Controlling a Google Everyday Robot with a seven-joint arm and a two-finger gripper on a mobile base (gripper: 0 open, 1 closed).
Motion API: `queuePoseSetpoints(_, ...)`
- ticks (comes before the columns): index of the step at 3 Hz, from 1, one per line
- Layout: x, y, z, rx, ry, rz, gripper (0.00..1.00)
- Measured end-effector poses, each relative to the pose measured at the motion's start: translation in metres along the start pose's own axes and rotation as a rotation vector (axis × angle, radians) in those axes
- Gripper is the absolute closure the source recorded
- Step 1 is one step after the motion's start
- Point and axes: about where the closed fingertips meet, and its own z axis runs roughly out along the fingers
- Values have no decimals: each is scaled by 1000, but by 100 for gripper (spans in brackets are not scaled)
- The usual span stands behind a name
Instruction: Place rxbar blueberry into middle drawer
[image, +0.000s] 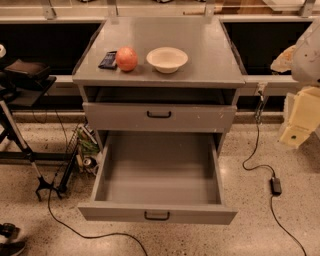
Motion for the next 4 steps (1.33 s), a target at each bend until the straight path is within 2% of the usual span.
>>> queuePoseSetpoints(1, 0, 0, 0, 0, 0, 0, 0)
queuePoseSetpoints(2, -49, -17, -3, 30, -54, -46, 0)
queuePoseSetpoints(4, -194, -78, -4, 70, -134, -247, 0)
